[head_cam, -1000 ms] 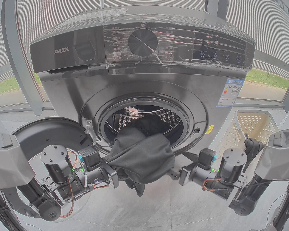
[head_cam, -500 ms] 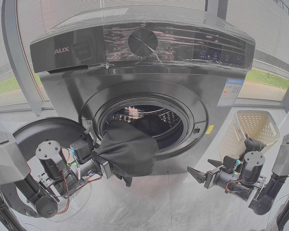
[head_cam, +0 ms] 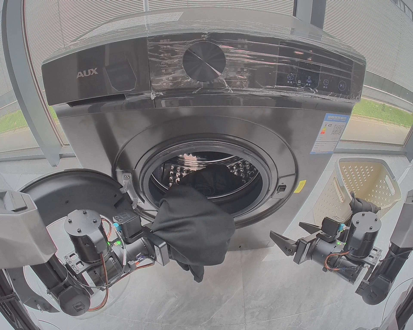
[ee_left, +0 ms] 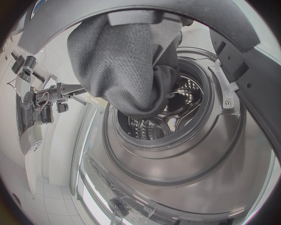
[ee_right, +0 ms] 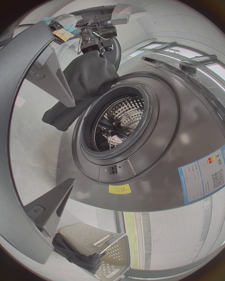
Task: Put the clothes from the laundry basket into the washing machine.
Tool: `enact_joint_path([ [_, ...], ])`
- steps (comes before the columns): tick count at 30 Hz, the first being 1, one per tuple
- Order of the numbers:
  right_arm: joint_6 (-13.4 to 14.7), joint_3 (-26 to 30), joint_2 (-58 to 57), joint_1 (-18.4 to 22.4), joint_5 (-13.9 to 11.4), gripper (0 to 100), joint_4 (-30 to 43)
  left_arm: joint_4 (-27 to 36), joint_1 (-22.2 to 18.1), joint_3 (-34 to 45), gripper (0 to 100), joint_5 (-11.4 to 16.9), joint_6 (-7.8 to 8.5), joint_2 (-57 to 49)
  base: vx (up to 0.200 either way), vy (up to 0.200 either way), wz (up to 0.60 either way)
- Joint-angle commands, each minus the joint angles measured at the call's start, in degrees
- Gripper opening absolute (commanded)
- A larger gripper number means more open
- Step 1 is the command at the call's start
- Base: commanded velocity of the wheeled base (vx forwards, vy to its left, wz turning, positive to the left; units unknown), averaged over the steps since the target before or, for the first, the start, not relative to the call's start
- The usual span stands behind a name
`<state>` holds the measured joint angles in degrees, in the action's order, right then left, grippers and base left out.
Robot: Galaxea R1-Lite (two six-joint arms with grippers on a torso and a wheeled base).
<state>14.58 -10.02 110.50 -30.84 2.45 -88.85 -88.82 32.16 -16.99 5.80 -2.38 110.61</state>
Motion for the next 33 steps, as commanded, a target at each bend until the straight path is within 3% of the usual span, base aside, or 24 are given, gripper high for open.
enact_joint_path([
  [1,0.01,-0.09,0.07,-0.27,0.01,100,-0.01,-0.12,0.27,-0.14,0,-0.09,0.0,1.19,0.2,0.0,0.0],
  [11,-0.17,0.62,-0.28,-1.24,0.1,100,-0.01,-0.12,1.77,-0.32,0,-0.44,0.0,1.02,0.02,0.0,0.0],
  [13,-0.17,1.41,-0.81,-2.12,0.1,100,-0.1,-0.12,3.0,0.56,0,-0.79,-0.7,0.93,0.0,0.0,0.0],
  [17,-0.87,4.57,-1.95,-4.05,-0.08,100,-0.01,-0.04,4.58,-6.91,0,-5.01,2.29,8.22,0.0,0.0,0.0],
  [18,-0.96,4.57,-1.95,-4.14,-0.08,100,-0.01,0.05,4.58,-8.41,0,-5.36,2.38,9.28,0.0,0.0,0.0],
  [21,-1.04,4.84,-2.65,-4.67,0.01,100,0.08,-0.04,4.93,-11.75,0,-5.36,1.59,12.09,0.0,0.0,0.0],
  [23,-1.04,4.84,-3.27,-5.54,0.01,100,0.08,-0.04,5.63,-14.82,0,-5.45,-0.52,14.29,0.0,0.0,0.0],
  [26,-1.04,4.84,-3.8,-6.77,0.1,100,0.16,-0.04,5.81,-19.31,0,-6.07,-2.37,17.89,0.0,0.0,0.0],
  [33,-1.04,4.92,-3.71,-8.8,0.19,100,0.16,1.11,4.32,-30.29,0,-7.91,-2.46,25.36,0.0,0.0,0.0],
])
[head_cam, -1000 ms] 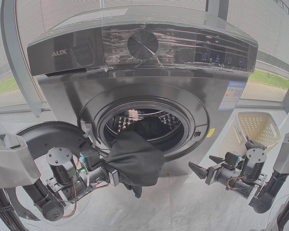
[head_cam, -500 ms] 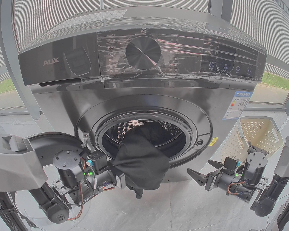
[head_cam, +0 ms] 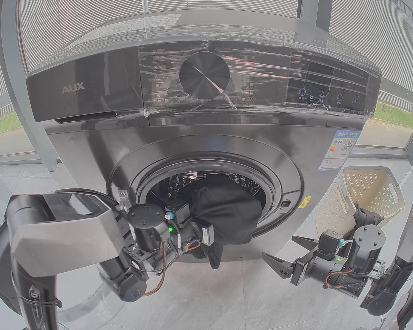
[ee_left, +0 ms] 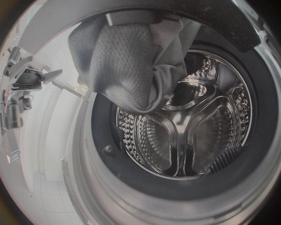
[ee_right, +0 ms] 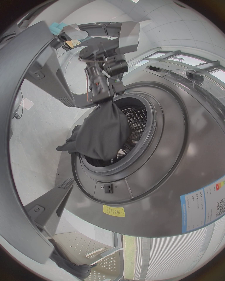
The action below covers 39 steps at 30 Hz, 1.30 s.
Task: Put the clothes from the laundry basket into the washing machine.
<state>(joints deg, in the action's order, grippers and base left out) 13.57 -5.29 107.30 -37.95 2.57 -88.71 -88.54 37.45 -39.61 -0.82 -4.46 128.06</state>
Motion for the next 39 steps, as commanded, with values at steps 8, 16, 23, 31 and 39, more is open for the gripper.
enact_joint_path([
  [8,-0.03,0.19,-0.78,-1.78,0.06,100,0.03,7.42,-2.29,-19.46,0,-3.4,-0.72,12.21,0.0,0.0,0.0],
  [16,-0.03,0.28,-0.6,-1.78,0.06,100,0.03,19.19,-5.37,-39.85,0,-9.2,-0.28,18.72,0.0,0.0,0.0],
  [23,-0.03,0.28,-0.6,-2.22,0.06,100,0.03,28.6,-8.01,-50.13,0,-9.99,-0.28,21.09,0.0,0.0,0.0],
  [31,0.05,0.28,-0.16,-2.39,0.06,100,0.03,35.37,-9.15,-59.27,0,-10.78,-0.72,24.16,0.0,0.0,0.0],
  [39,0.05,0.28,-0.08,-2.48,0.06,100,0.03,36.07,-10.64,-60.5,100,-10.78,-1.34,24.6,0.0,0.0,0.0],
])
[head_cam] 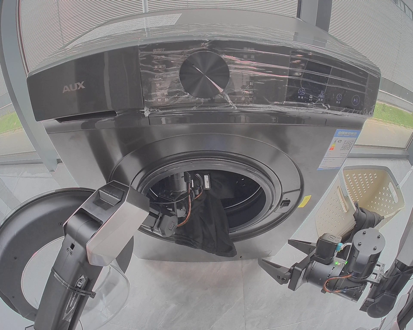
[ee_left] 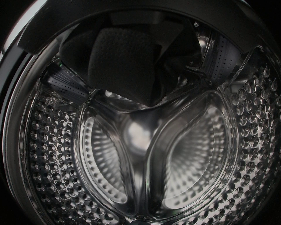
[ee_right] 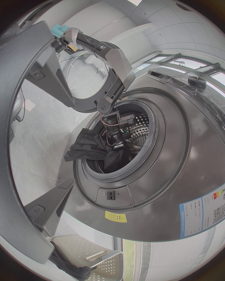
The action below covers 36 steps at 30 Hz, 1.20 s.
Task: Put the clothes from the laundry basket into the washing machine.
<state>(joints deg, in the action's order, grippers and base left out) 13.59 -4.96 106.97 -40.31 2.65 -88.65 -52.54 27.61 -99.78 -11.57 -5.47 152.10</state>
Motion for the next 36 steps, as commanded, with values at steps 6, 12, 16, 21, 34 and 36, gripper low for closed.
enact_joint_path([
  [6,0.03,-0.05,0.25,-0.2,-0.01,100,-0.03,2.36,0.16,5.21,100,-0.03,-4.46,-3.65,0.0,0.0,0.0],
  [12,0.03,-0.05,0.25,-0.2,-0.01,100,-0.03,7.37,3.15,13.65,100,0.32,-4.63,-10.42,0.0,0.0,0.0],
  [16,0.03,-0.05,0.08,-0.2,-0.01,100,-0.03,14.75,5.08,19.62,100,2.08,-4.19,-15.87,0.0,0.0,0.0],
  [21,0.03,-0.05,-0.1,-0.12,-0.01,100,-0.03,23.19,5.61,25.78,100,4.8,-1.38,-19.21,0.0,0.0,0.0],
  [34,0.03,-0.05,-0.27,-0.2,-0.01,100,-0.03,23.19,5.08,26.22,100,5.15,-0.33,-16.05,0.0,0.0,0.0],
  [36,0.03,-0.05,-0.19,-0.2,-0.01,100,-0.03,23.19,5.08,26.3,100,5.06,-0.24,-15.61,0.0,0.0,0.0],
])
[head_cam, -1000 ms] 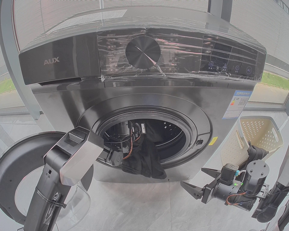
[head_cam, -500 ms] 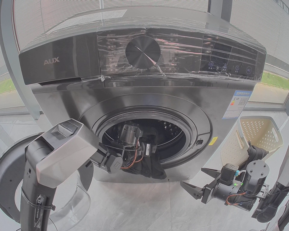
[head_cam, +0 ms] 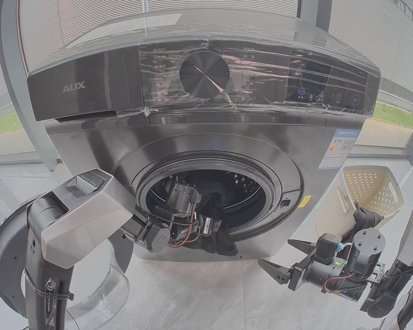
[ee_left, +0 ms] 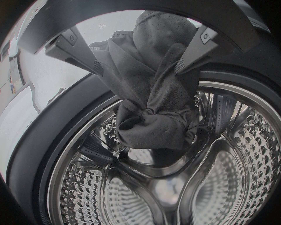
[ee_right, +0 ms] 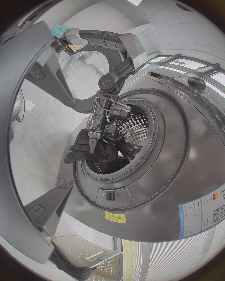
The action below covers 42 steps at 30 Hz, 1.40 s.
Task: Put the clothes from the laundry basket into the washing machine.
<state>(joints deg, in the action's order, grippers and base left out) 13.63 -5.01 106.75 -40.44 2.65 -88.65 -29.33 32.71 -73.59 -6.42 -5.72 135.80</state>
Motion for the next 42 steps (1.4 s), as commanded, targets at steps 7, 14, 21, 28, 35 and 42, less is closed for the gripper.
enact_joint_path([
  [7,-0.01,0.0,0.03,-0.08,-0.01,100,-0.03,-0.02,0.16,-0.85,0,-0.17,0.09,3.06,0.0,0.0,0.0],
  [14,-0.01,0.0,0.03,-0.08,-0.01,100,-0.03,-0.55,0.34,-2.34,0,-0.17,-0.08,4.91,0.0,0.0,0.0],
  [21,-0.01,-0.09,0.03,-0.08,-0.01,100,-0.12,-4.16,-0.45,-11.84,0,-2.28,-2.28,5.79,0.0,0.0,0.0],
  [28,-0.01,-0.26,0.03,-0.08,-0.1,100,-0.12,-6.27,-2.39,-19.13,0,-5.53,-4.83,6.58,0.0,0.0,0.0],
  [35,0.08,-0.35,0.03,-0.08,-0.01,100,-0.12,-8.37,-2.21,-17.99,100,-5.53,-5.8,6.67,0.0,0.0,0.0],
  [42,0.08,-0.35,0.21,0.01,-0.1,100,-0.12,-3.63,0.08,-9.9,100,-3.77,-6.32,2.01,0.0,0.0,0.0],
])
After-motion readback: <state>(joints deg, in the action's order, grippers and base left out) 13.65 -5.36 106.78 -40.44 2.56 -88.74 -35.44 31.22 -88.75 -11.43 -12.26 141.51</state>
